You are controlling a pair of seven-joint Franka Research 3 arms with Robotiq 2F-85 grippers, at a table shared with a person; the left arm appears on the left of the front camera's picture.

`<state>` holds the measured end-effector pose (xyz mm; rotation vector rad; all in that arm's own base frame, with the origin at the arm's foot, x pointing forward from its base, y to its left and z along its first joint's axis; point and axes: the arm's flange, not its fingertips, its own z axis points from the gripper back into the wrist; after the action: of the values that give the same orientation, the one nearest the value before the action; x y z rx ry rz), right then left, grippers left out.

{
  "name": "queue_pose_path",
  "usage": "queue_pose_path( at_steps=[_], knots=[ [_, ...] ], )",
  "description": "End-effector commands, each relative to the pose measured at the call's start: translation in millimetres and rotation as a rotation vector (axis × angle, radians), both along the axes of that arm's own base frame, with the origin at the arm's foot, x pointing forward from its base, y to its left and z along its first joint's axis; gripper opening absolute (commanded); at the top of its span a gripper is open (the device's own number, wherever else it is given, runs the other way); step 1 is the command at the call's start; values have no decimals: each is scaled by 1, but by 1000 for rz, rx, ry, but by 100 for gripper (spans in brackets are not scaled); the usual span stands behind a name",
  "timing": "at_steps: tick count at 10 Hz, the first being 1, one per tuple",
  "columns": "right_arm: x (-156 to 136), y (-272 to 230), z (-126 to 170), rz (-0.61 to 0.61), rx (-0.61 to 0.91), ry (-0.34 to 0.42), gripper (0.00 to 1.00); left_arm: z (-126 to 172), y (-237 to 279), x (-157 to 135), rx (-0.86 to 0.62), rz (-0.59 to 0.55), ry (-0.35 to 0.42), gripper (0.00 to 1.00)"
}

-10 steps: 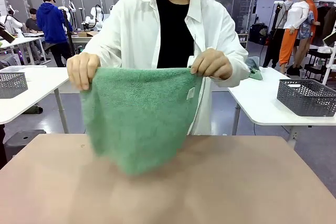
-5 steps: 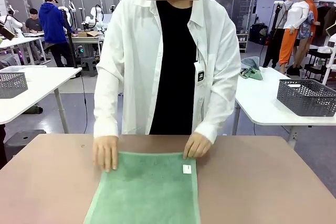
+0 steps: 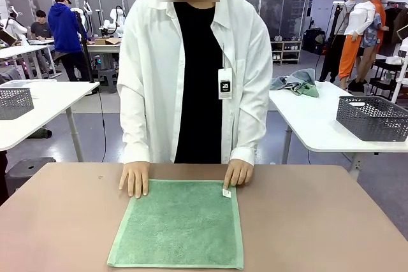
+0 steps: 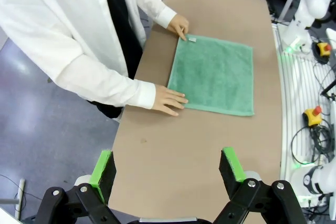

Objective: Fold the towels and place them in the basket.
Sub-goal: When a person lays out a Towel with hook on the table, fold it in half twice.

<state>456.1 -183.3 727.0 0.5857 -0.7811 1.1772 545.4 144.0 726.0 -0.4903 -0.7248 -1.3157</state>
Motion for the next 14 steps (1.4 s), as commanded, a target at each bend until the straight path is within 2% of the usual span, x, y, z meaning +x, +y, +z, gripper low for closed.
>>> queue_pose_path(
  at_steps=[1, 14],
  knots=[
    [1, 0, 0, 2, 0, 2, 100, 0, -1, 2, 1, 1, -5, 100],
    [1, 0, 0, 2, 0, 2, 100, 0, -1, 2, 1, 1, -5, 100]
  ],
)
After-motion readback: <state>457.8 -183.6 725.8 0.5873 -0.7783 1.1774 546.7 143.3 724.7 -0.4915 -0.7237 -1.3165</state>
